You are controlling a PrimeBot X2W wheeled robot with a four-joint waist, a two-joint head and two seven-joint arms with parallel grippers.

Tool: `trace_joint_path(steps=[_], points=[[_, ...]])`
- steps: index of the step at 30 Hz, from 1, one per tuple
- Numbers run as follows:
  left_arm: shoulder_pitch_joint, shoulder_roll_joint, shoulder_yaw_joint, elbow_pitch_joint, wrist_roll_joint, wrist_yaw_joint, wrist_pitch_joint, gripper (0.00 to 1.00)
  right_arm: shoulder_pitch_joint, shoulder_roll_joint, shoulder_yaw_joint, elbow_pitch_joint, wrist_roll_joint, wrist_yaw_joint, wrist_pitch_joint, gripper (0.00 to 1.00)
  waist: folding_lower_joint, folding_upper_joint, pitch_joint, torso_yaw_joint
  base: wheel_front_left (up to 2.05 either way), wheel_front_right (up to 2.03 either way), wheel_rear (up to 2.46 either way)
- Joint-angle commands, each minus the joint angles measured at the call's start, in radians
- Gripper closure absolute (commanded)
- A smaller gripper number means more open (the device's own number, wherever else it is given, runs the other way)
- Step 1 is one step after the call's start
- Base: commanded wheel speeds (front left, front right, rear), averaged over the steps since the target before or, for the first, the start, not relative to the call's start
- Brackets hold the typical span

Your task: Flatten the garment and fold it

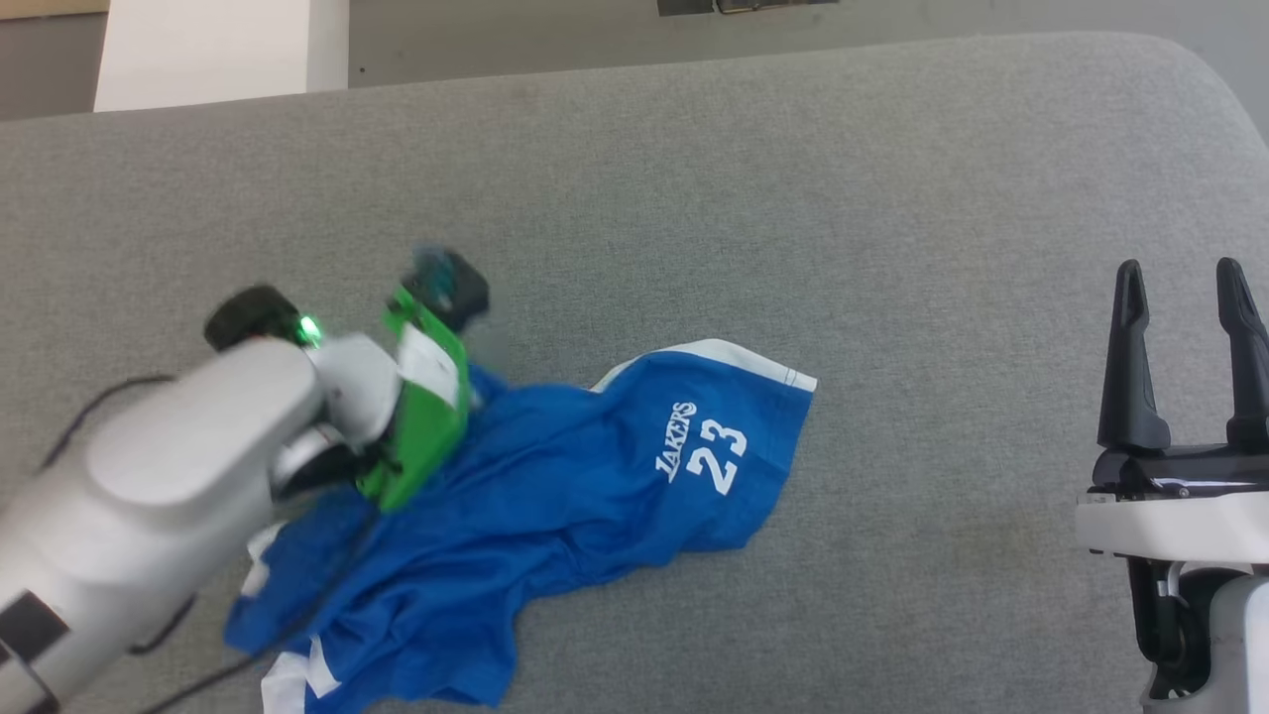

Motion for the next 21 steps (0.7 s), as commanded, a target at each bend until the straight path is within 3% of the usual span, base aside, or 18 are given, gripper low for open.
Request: trace_joint_path(steps=[1, 8, 12, 21], points=[[-0.028, 0.018, 0.016, 0.002, -0.029, -0.002, -0.038, 1.00, 0.000, 0.000, -0.003, -0.003, 0.005, -0.002, -0.005, 0.00, -0.0001, 0.0000, -0.004, 0.005, 0.00, 0.00, 0.00], [-0.040, 0.087, 0.078, 0.110, -0.080, -0.001, -0.189, 1.00, -0.001, 0.000, 0.005, -0.010, 0.001, -0.002, -0.005, 0.00, -0.0001, 0.0000, 0.005, 0.009, 0.00, 0.00, 0.00], [0.000, 0.097, 0.099, 0.249, -0.084, 0.033, -0.269, 1.00, -0.008, 0.000, 0.020, -0.011, -0.006, -0.002, -0.005, 0.00, -0.0001, 0.0000, 0.019, 0.001, 0.00, 0.00, 0.00], [0.062, 0.032, 0.133, 0.485, -0.130, 0.039, -0.391, 1.00, -0.008, 0.000, 0.026, -0.005, -0.031, -0.002, -0.005, 0.00, -0.0001, 0.0000, 0.025, 0.002, 0.00, 0.00, 0.00]])
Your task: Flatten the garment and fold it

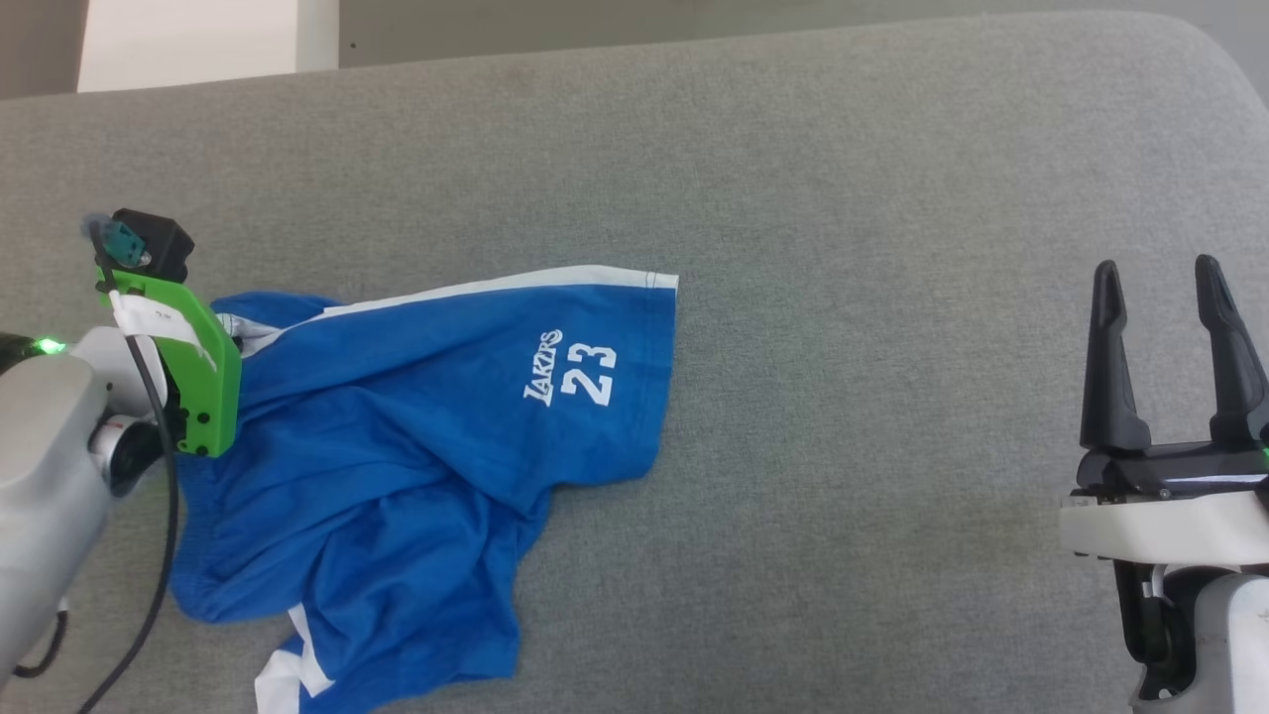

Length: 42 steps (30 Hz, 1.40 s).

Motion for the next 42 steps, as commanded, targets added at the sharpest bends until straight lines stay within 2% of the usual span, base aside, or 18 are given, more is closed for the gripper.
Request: trace_joint_path(steps=[1, 2, 3, 4, 7, 13, 14, 15, 19, 23, 27, 34, 35, 36, 42], points=[[0.013, -0.013, 0.006, 0.021, -0.009, -0.001, -0.018, 1.00, -0.006, 0.000, 0.003, 0.001, -0.008, -0.002, -0.005, 0.00, -0.0001, 0.0000, -0.010, 0.007, 0.00, 0.00, 0.00], [0.015, -0.024, 0.008, 0.035, -0.013, -0.006, -0.031, 1.00, -0.004, 0.000, 0.003, 0.002, -0.011, -0.002, -0.005, 0.00, -0.0001, 0.0000, -0.017, 0.012, 0.00, 0.00, 0.00], [0.014, -0.031, 0.008, 0.044, -0.012, -0.010, -0.042, 0.91, -0.002, 0.000, 0.003, 0.003, -0.014, -0.002, -0.005, 0.00, -0.0001, 0.0000, -0.023, 0.015, 0.00, 0.00, 0.00], [0.008, -0.035, 0.003, 0.052, 0.000, -0.013, -0.061, 0.00, 0.000, 0.000, 0.004, 0.003, -0.016, -0.002, -0.005, 0.00, -0.0001, 0.0000, -0.029, 0.019, 0.00, 0.00, 0.00], [-0.011, -0.045, -0.005, 0.068, 0.023, -0.021, -0.098, 0.00, 0.005, 0.000, 0.006, 0.005, -0.020, -0.002, -0.005, 0.00, -0.0001, 0.0000, -0.046, 0.030, 0.00, 0.00, 0.00], [-0.093, -0.036, -0.043, 0.040, 0.057, -0.035, -0.058, 0.00, 0.016, 0.000, 0.007, 0.001, -0.022, -0.002, -0.005, 0.00, -0.0001, 0.0000, -0.055, 0.049, 0.00, 0.00, 0.00], [-0.109, -0.032, -0.050, 0.030, 0.056, -0.037, -0.032, 0.00, 0.015, 0.000, 0.007, 0.000, -0.021, -0.002, -0.005, 0.00, -0.0001, 0.0000, -0.052, 0.051, 0.00, 0.00, 0.00], [-0.144, -0.020, -0.073, -0.008, 0.037, -0.038, 0.076, 0.00, 0.011, 0.000, 0.009, -0.006, -0.018, -0.002, -0.005, 0.00, -0.0001, 0.0000, -0.036, 0.051, 0.00, 0.00, 0.00], [-0.189, 0.013, -0.098, -0.079, -0.013, -0.039, 0.251, 0.00, -0.003, 0.000, 0.013, -0.008, -0.014, -0.002, -0.005, 0.00, -0.0001, 0.0000, -0.005, 0.038, 0.00, 0.00, 0.00], [-0.226, 0.041, -0.112, -0.108, -0.023, -0.039, 0.380, 0.00, -0.020, 0.000, 0.014, -0.011, -0.010, -0.002, -0.005, 0.00, -0.0001, 0.0000, 0.028, 0.016, 0.00, 0.00, 0.00], [-0.249, 0.058, -0.124, -0.107, 0.034, -0.039, 0.433, 0.00, -0.036, 0.000, 0.017, -0.014, -0.002, -0.002, -0.005, 0.00, -0.0001, 0.0000, 0.062, -0.009, 0.00, 0.00, 0.00], [-0.234, 0.035, -0.127, -0.061, 0.049, -0.039, 0.436, 0.00, -0.058, 0.000, 0.016, -0.018, 0.005, -0.002, -0.005, 0.00, -0.0001, 0.0000, 0.110, -0.033, 0.00, 0.00, 0.00], [-0.231, 0.031, -0.128, -0.056, 0.054, -0.039, 0.434, 0.95, -0.060, 0.000, 0.015, -0.019, 0.004, -0.002, -0.005, 0.00, -0.0001, 0.0000, 0.115, -0.033, 0.00, 0.00, 0.00], [-0.228, 0.030, -0.129, -0.053, 0.058, -0.039, 0.436, 1.00, -0.062, 0.000, 0.014, -0.019, 0.003, -0.002, -0.005, 0.00, -0.0001, 0.0000, 0.117, -0.032, 0.00, 0.00, 0.00], [-0.228, 0.027, -0.125, -0.075, 0.054, -0.039, 0.401, 1.00, -0.070, 0.000, -0.007, -0.025, -0.026, -0.002, -0.005, 0.00, -0.0001, 0.0000, 0.096, 0.008, 0.00, 0.00, 0.00]])
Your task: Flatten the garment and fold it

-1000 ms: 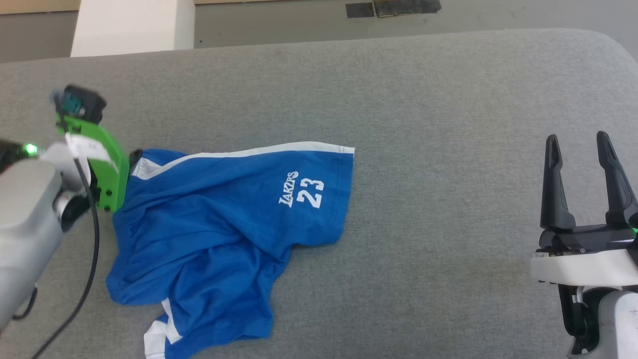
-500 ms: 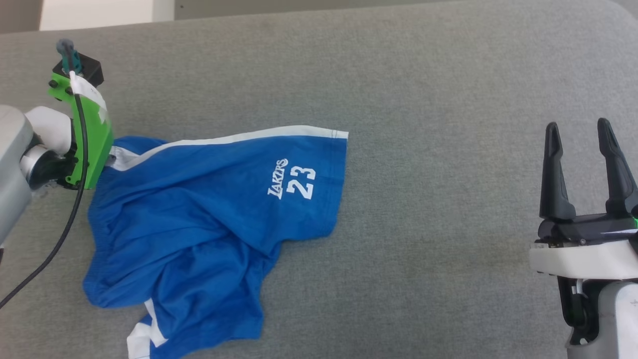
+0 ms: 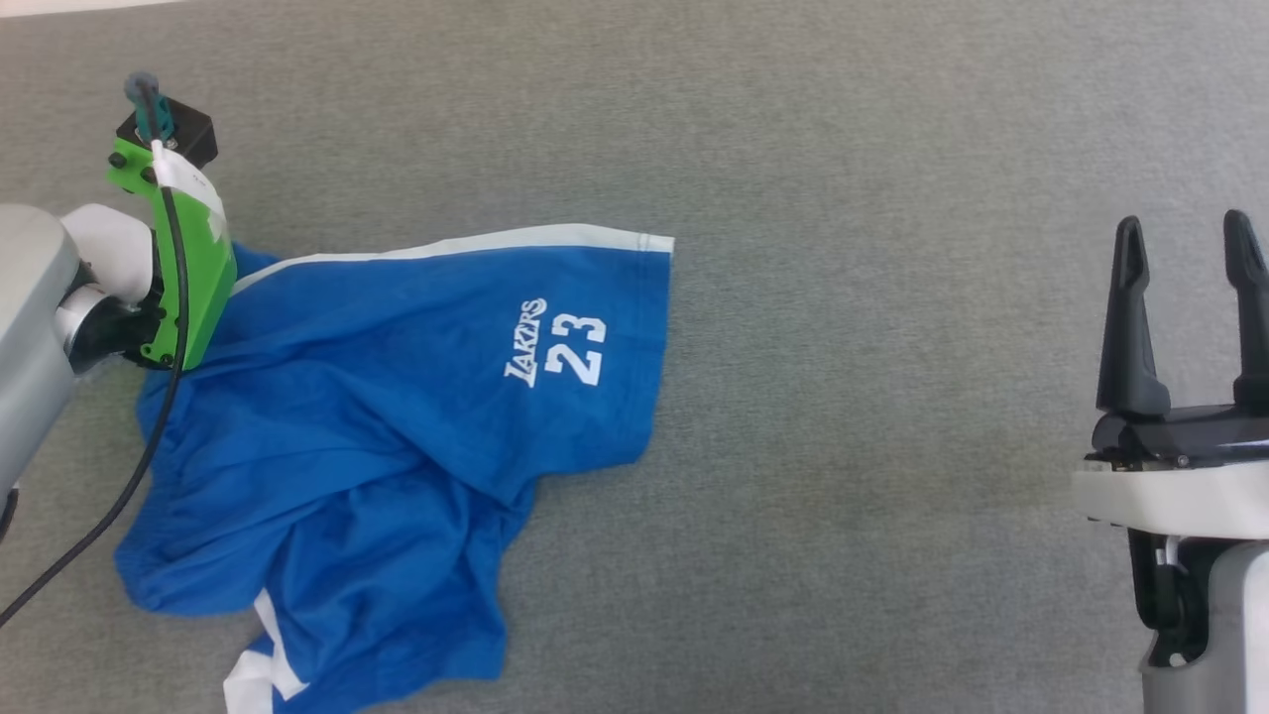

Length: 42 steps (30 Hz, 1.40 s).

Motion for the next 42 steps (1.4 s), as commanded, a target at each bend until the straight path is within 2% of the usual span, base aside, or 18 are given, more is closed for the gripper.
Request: trace_joint_path(steps=[1, 8, 11, 15, 19, 24, 27, 28, 29, 30, 35, 42], points=[[0.012, -0.012, -0.005, -0.004, -0.011, 0.001, -0.018, 1.00, -0.022, 0.001, -0.005, -0.009, -0.021, -0.002, -0.005, 0.00, 0.0000, 0.0000, -0.029, 0.037, 0.00, 0.00, 0.00], [0.017, -0.017, -0.006, -0.059, -0.032, 0.001, -0.105, 1.00, -0.121, -0.011, 0.037, -0.036, -0.153, -0.002, -0.005, 0.00, 0.0000, 0.0000, -0.087, 0.110, 0.00, 0.00, 0.00], [0.024, -0.023, 0.000, -0.067, -0.053, 0.001, -0.142, 1.00, -0.205, -0.078, 0.118, 0.016, -0.173, -0.002, -0.005, 0.00, 0.0000, 0.0000, -0.101, 0.128, 0.00, 0.00, 0.00], [0.034, -0.033, -0.004, -0.077, -0.046, 0.001, -0.169, 1.00, -0.329, -0.185, 0.271, 0.212, -0.138, -0.002, 0.028, 0.00, 0.0000, 0.0000, -0.114, 0.145, 0.00, 0.00, 0.00], [0.040, -0.050, -0.007, -0.085, -0.044, 0.001, -0.191, 1.00, -0.503, -0.289, 0.530, 0.374, 0.046, -0.002, 0.239, 0.00, 0.0000, 0.0000, -0.118, 0.159, 0.00, 0.00, 0.00], [0.037, -0.075, -0.011, -0.092, -0.035, 0.001, -0.211, 1.00, -0.719, -0.421, 0.906, 0.432, 0.391, -0.002, 0.550, 0.00, 0.0000, 0.0000, -0.110, 0.181, 0.00, 0.00, 0.00], [0.028, -0.086, -0.013, -0.093, -0.030, 0.001, -0.218, 1.00, -0.832, -0.469, 1.051, 0.443, 0.551, -0.002, 0.713, 0.00, 0.0000, 0.0000, -0.098, 0.192, 0.00, 0.00, 0.00], [0.024, -0.091, -0.013, -0.093, -0.028, 0.001, -0.222, 1.00, -0.867, -0.478, 1.095, 0.453, 0.612, -0.002, 0.779, 0.00, 0.0000, 0.0000, -0.093, 0.197, 0.00, 0.00, 0.00], [0.008, -0.104, -0.015, -0.097, -0.022, 0.001, -0.230, 1.00, -0.948, -0.493, 1.171, 0.482, 0.729, -0.002, 0.902, 0.00, 0.0000, 0.0000, -0.072, 0.216, 0.00, 0.00, 0.00], [0.001, -0.111, -0.015, -0.098, -0.019, 0.001, -0.234, 1.00, -0.971, -0.495, 1.200, 0.491, 0.767, -0.002, 0.941, 0.00, 0.0000, 0.0000, -0.062, 0.225, 0.00, 0.00, 0.00], [-0.041, -0.150, -0.016, -0.099, -0.016, 0.001, -0.257, 1.00, -1.064, -0.508, 1.316, 0.528, 0.846, -0.002, 1.033, 0.00, 0.0000, 0.0000, -0.007, 0.271, 0.00, 0.00, 0.00], [-0.090, -0.206, -0.018, -0.089, -0.011, 0.001, -0.293, 1.00, -1.141, -0.473, 1.395, 0.601, 0.870, -0.002, 1.017, 0.00, 0.0000, 0.0000, 0.063, 0.326, 0.00, 0.00, 0.00]])
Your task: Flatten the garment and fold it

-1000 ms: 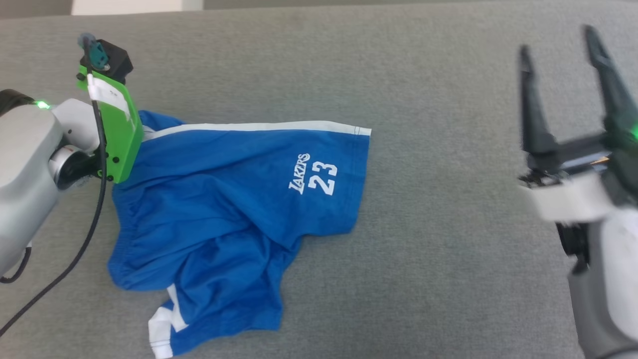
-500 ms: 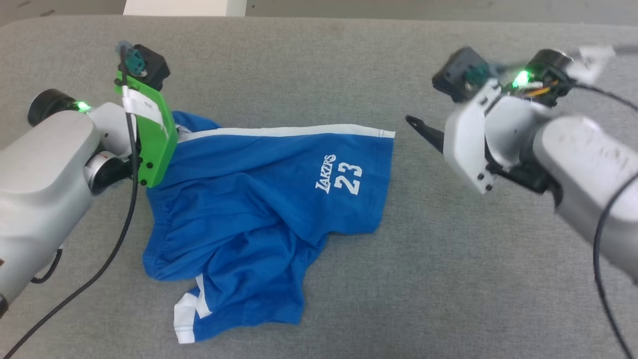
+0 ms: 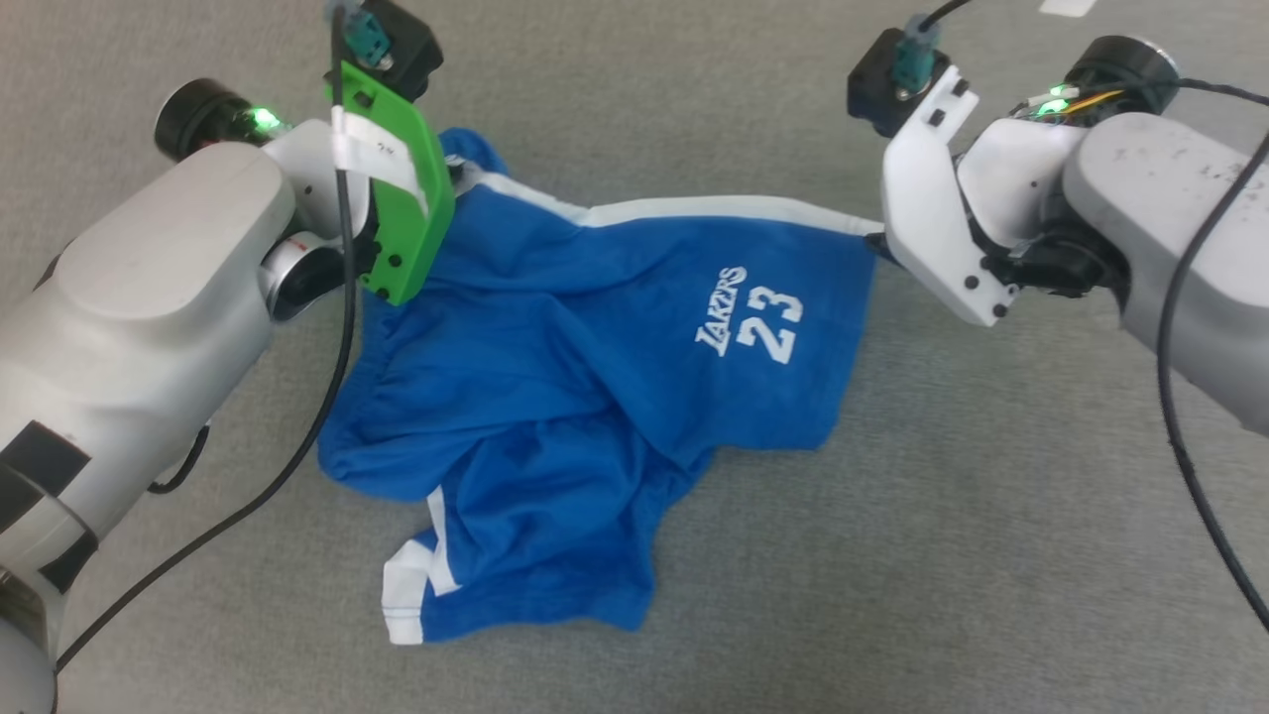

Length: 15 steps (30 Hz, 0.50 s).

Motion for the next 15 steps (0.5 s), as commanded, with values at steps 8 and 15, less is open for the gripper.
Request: trace_joint_path(steps=[8, 15], points=[[-0.035, -0.023, -0.003, 0.020, 0.015, 0.001, -0.028, 1.00, 0.045, 0.027, 0.027, 0.051, -0.026, -0.002, 0.019, 0.00, -0.0001, 0.0000, 0.071, 0.059, 0.00, 0.00, 0.00], [-0.023, -0.013, -0.003, 0.031, 0.017, 0.001, -0.035, 1.00, 0.085, 0.025, 0.028, 0.028, -0.042, -0.002, 0.012, 1.00, -0.0001, 0.0000, 0.063, 0.042, 0.00, 0.00, 0.00]])
